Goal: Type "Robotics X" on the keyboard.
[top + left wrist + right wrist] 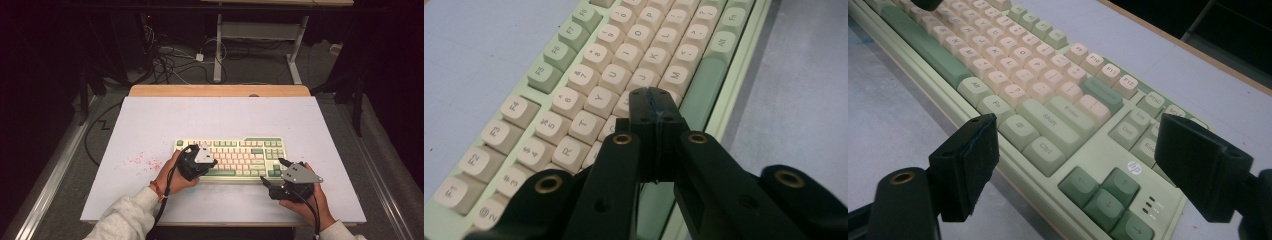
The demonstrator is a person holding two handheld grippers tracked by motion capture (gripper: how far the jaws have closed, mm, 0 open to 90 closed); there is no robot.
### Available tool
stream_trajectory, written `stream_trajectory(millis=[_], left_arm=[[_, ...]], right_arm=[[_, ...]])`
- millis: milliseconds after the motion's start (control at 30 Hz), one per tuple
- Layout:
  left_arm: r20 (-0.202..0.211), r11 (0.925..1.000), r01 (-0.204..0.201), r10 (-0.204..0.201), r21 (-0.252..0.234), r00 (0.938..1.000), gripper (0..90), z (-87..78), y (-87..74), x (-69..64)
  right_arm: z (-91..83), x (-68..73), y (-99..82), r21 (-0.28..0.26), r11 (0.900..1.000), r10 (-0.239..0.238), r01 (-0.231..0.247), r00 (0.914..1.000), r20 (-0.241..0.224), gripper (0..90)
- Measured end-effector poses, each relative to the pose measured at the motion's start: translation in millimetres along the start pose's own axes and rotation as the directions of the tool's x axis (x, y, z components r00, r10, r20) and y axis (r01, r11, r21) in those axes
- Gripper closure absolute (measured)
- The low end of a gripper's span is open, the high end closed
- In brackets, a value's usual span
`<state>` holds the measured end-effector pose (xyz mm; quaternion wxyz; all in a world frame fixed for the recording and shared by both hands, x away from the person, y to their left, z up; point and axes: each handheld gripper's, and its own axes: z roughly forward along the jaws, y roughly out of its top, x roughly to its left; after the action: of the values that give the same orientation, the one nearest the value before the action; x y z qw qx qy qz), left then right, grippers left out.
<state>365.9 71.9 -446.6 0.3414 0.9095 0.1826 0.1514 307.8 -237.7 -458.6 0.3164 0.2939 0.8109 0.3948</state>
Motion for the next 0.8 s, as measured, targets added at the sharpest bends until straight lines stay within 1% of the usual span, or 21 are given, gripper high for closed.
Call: stream_trajectory(millis=[33, 233, 300, 367, 433, 500, 600, 700, 733, 800], left_arm=[[0.004, 1.0, -0.003, 0.003, 0.005, 1.0, 88.0, 2.3, 1.3, -0.2], [0.0, 0.999, -0.02, 0.02, 0.04, 0.9998, 88.0, 9.2, 3.0, -0.7], [0.016, 0.9971, -0.023, 0.022, 0.072, 0.9996, 88.0, 14.1, 2.8, 0.3], [0.011, 0.9966, -0.027, 0.026, 0.078, 0.9996, 88.0, 16.4, 3.9, 1.6], [0.001, 0.9955, -0.046, 0.046, 0.083, 0.999, 87.4, 15.4, 5.9, 0.4], [0.002, 0.9968, -0.047, 0.047, 0.065, 0.9989, 86.2, 11.5, 7.1, -0.5], [-0.017, 0.9979, -0.058, 0.058, 0.029, 0.9982, 84.3, 0.3, 9.0, -0.2], [-0.05, 0.9972, -0.074, 0.074, 0.007, 0.996, 82.1, -8.0, 8.7, 0.6], [-0.067, 0.9969, -0.079, 0.078, -0.002, 0.9946, 80.4, -11.0, 8.0, 0.9], [-0.073, 0.9972, -0.072, 0.07, -0.02, 0.9949, 77.1, -15.5, 6.5, 2.8]], right_arm=[[0.3, 0.2, -0.1, 0.003, 1.0, -0.001, 0.001, 1.0, 0.0, 18.3], [0.7, 0.6, -0.3, 0.004, 1.0, -0.007, 0.007, 1.0, -0.006, 18.3], [1.2, 0.7, -0.4, 0.009, 0.9999, -0.008, 0.008, 0.9999, -0.008, 18.3], [2.5, 0.7, -0.7, 0.014, 0.9998, -0.011, 0.012, 0.9999, -0.009, 18.3], [2.7, 1.5, -0.6, 0.019, 0.9997, -0.017, 0.017, 0.9998, -0.01, 18.4], [1.7, 1.7, -0.2, 0.012, 0.9998, -0.018, 0.018, 0.9998, -0.008, 18.4], [0.7, 0.3, -0.3, 0.009, 0.9999, -0.011, 0.011, 0.9999, -0.002, 18.4], [0.5, -1.0, -0.6, 0.012, 0.9998, -0.013, 0.013, 0.9999, 0.003, 18.4], [0.4, -1.1, -0.6, 0.012, 0.9998, -0.013, 0.013, 0.9999, 0.004, 18.4], [0.3, -0.8, -0.2, 0.014, 0.9998, -0.014, 0.014, 0.9999, 0.007, 18.5]])
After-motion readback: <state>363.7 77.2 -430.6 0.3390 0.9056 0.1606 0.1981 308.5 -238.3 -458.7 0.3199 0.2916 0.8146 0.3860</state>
